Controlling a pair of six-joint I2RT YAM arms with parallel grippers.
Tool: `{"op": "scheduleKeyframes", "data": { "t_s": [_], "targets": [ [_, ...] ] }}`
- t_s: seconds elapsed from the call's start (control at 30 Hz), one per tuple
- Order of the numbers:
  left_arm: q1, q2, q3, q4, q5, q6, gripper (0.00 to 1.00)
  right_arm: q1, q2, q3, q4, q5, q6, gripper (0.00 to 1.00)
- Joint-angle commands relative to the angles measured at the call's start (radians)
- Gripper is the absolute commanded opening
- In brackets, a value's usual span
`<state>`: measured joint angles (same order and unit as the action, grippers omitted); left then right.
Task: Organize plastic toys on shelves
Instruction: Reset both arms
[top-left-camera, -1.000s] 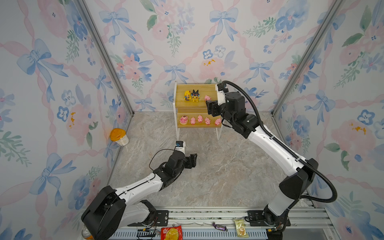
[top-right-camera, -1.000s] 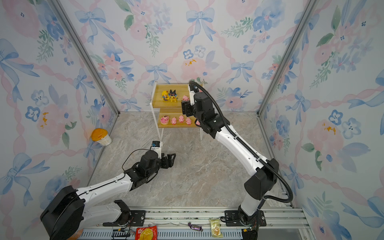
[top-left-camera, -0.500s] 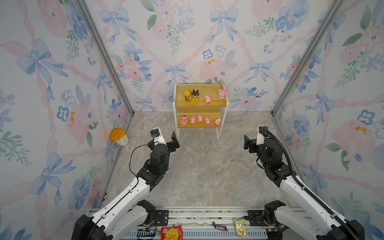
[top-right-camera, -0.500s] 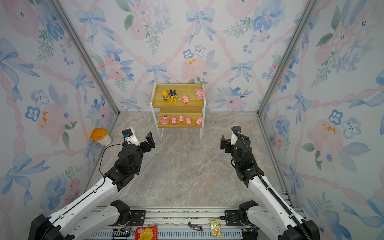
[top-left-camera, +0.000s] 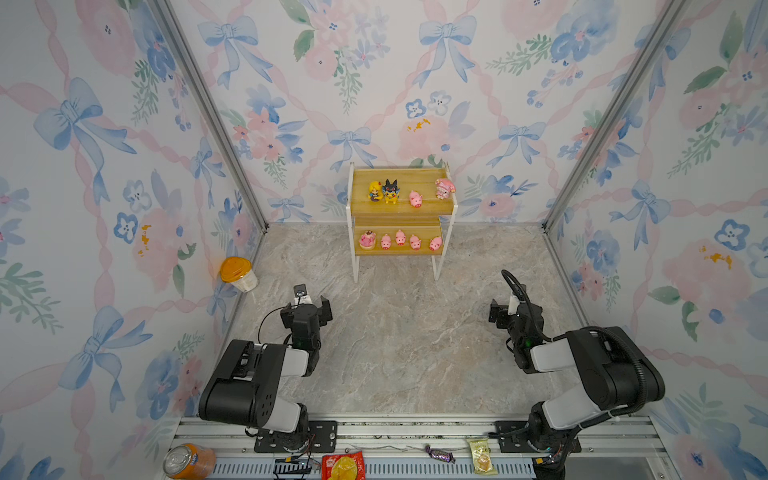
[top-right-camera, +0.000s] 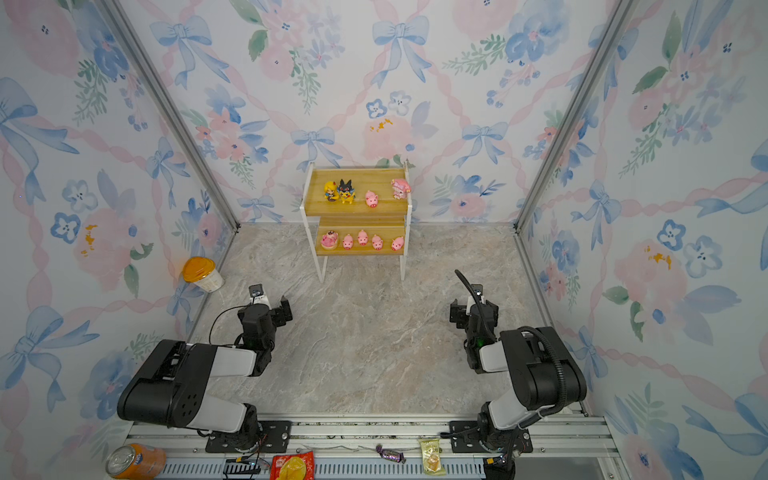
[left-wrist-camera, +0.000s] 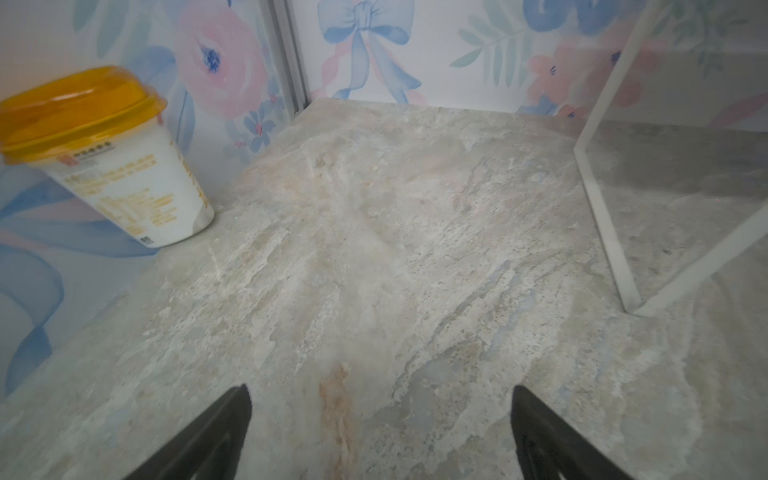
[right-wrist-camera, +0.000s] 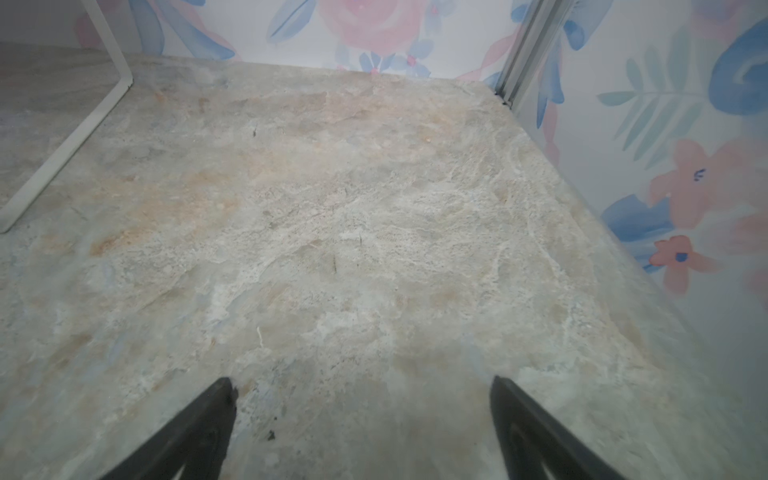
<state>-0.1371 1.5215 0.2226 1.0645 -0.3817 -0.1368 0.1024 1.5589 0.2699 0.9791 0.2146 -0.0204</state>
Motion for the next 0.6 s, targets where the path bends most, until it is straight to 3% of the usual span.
{"op": "scheduleKeyframes", "data": {
  "t_s": [0.0, 0.07, 0.13, 0.57],
  "targets": [
    [0.005, 0.031, -0.035, 0.285, 0.054, 0.061, 0.98, -0.012, 0.000, 0.070, 0.044, -0.065, -0.019, 0.97],
    [0.008, 0.027, -0.028, 0.268, 0.054, 0.057, 0.98, -0.021, -0.005, 0.111, -0.045, 0.001, 0.017, 0.97],
    [0.007, 0.028, -0.030, 0.269, 0.053, 0.057, 0.98, -0.032, -0.021, 0.121, -0.092, -0.025, 0.021, 0.97],
    [0.006, 0.022, -0.038, 0.274, 0.055, 0.059, 0.98, -0.043, -0.011, 0.127, -0.083, -0.059, 0.023, 0.97]
  ]
}}
